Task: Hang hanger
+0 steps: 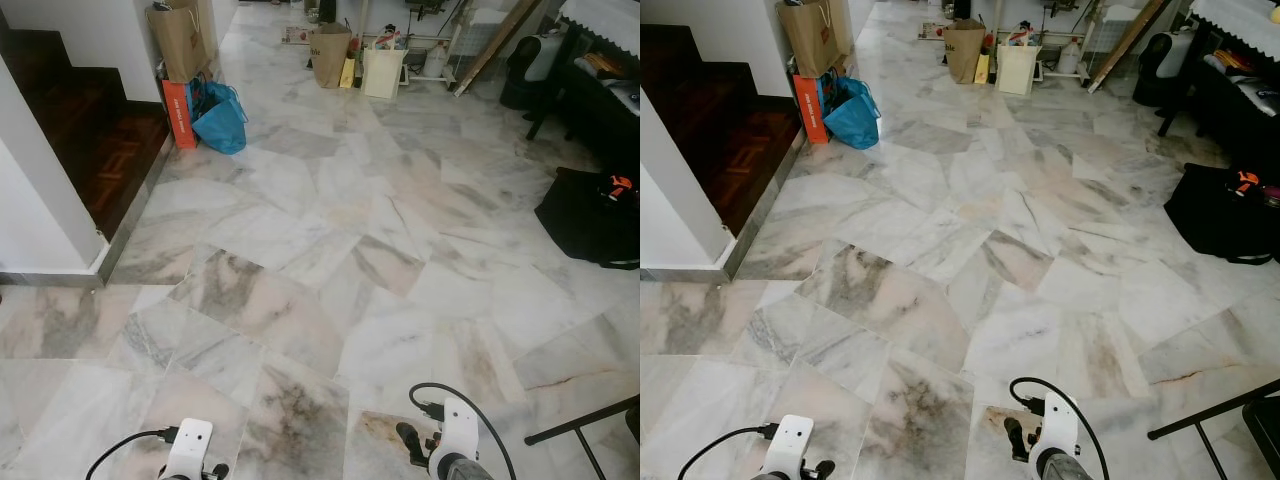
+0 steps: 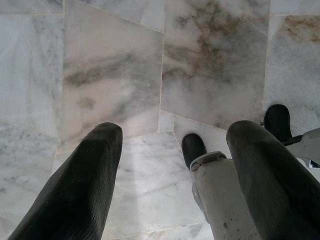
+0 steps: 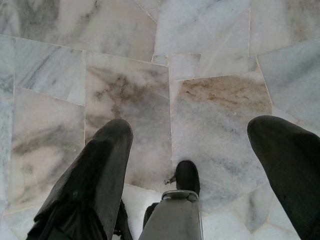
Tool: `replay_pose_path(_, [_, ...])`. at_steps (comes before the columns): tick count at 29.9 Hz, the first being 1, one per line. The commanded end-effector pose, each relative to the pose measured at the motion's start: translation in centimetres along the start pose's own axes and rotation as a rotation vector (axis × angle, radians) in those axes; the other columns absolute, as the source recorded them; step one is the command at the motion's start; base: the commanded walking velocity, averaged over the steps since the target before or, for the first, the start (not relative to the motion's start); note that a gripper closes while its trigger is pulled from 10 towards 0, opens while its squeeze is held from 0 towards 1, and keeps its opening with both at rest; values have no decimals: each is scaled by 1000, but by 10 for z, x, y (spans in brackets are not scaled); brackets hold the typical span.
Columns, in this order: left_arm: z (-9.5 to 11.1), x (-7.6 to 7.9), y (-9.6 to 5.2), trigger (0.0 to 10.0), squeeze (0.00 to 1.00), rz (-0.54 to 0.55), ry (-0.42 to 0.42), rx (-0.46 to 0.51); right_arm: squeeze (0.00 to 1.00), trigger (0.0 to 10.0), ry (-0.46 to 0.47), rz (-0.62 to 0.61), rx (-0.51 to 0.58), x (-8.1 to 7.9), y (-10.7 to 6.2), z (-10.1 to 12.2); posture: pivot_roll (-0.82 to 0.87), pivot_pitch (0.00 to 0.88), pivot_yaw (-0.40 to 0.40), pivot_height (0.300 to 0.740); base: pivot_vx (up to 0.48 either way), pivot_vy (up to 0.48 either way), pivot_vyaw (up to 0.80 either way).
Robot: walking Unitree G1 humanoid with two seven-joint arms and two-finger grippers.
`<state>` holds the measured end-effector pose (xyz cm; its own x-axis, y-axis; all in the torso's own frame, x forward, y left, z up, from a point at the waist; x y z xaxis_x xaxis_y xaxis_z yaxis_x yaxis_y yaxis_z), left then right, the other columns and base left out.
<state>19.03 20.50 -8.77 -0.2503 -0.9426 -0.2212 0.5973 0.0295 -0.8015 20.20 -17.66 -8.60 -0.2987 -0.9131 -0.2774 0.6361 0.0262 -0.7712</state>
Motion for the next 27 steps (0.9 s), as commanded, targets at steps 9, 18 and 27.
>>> replay_pose_path(9, [-1,1,0,10000,0,4,-8,1,0,10000,-3,-11,-18,4,-1,-5,29,0,-51,740,-267,0,0])
replay_pose_path(18, [-3,3,-1,10000,0,-5,-10,-2,0,10000,-3,-7,-25,3,-2,-8,23,0,-46,740,-271,0,0])
replay_pose_path(27, [-3,3,-1,10000,0,-7,-8,-1,0,10000,-7,-8,-36,2,-2,-11,21,0,-44,740,-275,0,0])
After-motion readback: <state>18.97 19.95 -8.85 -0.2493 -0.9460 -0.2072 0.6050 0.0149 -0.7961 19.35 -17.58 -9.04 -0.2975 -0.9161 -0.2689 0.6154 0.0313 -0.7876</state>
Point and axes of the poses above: a point about 5 cm out from each wrist's last joint towards the gripper, its own y axis pointing out of the wrist towards the gripper, its own z axis along the axis of the wrist's last joint, x = y × z, the point moved 1 cm from there along y, pointing out of the wrist towards the gripper, and after that the axes turned 10 degrees about y, right-handed, at the moved point
